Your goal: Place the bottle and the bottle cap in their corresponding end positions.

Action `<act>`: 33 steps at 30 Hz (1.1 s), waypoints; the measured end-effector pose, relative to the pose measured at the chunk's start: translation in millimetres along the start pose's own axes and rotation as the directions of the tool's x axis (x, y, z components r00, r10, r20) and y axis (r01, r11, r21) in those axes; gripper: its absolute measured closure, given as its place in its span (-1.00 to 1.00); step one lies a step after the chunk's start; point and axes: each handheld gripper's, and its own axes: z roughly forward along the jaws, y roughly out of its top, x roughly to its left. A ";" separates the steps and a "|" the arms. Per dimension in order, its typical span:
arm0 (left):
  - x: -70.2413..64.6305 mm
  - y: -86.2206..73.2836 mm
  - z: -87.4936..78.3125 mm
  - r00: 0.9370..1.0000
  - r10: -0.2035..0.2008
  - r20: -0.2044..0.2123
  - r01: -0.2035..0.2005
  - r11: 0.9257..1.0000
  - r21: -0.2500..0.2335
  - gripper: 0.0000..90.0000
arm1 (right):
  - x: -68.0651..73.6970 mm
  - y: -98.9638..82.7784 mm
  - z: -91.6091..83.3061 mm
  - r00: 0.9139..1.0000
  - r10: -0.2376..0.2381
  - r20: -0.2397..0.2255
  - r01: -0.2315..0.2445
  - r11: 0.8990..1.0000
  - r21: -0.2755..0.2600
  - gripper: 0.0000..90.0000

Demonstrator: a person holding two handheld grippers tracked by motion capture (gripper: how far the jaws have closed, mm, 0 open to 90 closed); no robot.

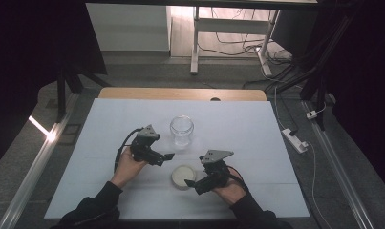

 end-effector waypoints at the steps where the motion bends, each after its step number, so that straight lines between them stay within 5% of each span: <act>1: -1.9 -1.9 -2.5 1.000 -0.003 0.001 0.003 1.000 0.001 -1.00 | 0.2 -0.2 -1.5 1.000 0.003 0.003 -0.003 1.000 0.000 -1.00; 11: -17.4 -20.8 -26.9 1.000 -0.013 0.005 0.013 1.000 -0.004 -1.00 | 1.6 -5.3 -23.8 0.999 0.022 0.032 -0.022 0.999 -0.026 -1.00; 23: -32.1 -50.3 -60.3 0.998 -0.024 -0.055 0.024 1.000 0.010 -1.00 | 0.4 -20.4 -55.0 0.994 0.052 0.100 -0.047 0.997 -0.053 -1.00; 33: -38.7 -78.1 -89.2 0.993 -0.079 -0.090 0.079 0.997 -0.008 -1.00 | -1.0 -37.0 -78.3 0.983 0.087 0.163 -0.077 0.995 -0.063 -1.00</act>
